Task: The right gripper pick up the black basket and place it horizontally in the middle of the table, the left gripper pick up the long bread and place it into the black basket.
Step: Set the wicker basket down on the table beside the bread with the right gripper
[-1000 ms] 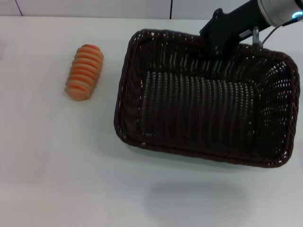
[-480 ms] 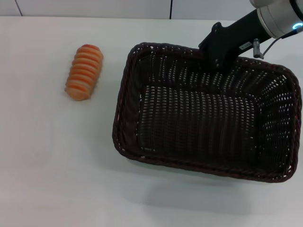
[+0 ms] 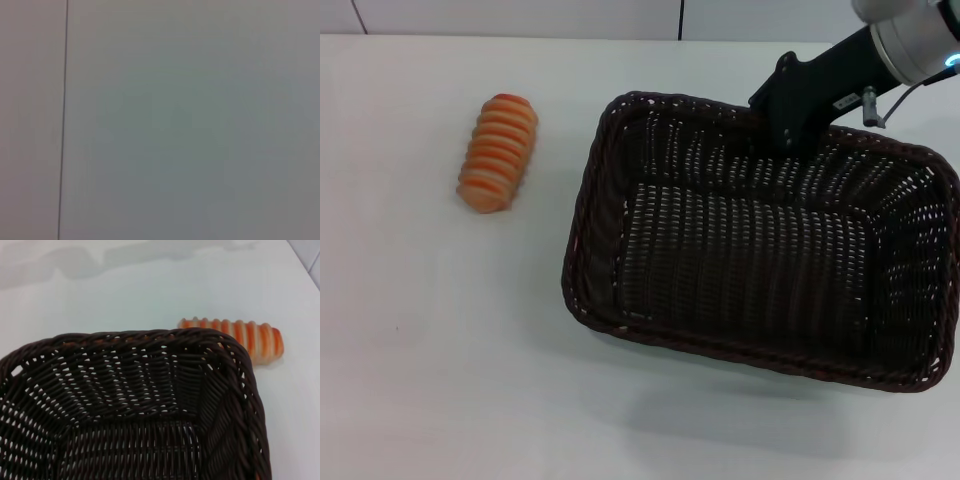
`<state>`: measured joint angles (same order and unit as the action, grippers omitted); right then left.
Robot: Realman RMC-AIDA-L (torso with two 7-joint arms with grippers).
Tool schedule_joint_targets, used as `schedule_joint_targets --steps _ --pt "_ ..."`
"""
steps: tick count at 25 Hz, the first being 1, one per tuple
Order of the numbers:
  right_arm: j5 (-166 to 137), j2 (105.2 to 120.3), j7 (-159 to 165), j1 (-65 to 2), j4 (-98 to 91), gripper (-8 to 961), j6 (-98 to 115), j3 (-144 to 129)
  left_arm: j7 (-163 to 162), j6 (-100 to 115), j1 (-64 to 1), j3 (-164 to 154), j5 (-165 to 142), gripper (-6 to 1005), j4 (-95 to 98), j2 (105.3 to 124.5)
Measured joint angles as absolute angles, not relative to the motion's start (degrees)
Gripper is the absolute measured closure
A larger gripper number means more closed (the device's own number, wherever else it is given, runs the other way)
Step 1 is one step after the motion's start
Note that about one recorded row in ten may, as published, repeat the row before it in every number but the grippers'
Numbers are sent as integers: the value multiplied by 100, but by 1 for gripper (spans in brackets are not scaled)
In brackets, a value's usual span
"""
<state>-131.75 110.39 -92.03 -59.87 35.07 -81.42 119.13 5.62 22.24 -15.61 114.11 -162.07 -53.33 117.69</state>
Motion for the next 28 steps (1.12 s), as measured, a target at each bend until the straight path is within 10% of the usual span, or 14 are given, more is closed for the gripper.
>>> schedule_joint_targets --steps 28 --pt "-13373 11350 -8059 -6048 4025 649 -6908 10722 563 2215 -1539 11377 -16207 141 -5299 11768"
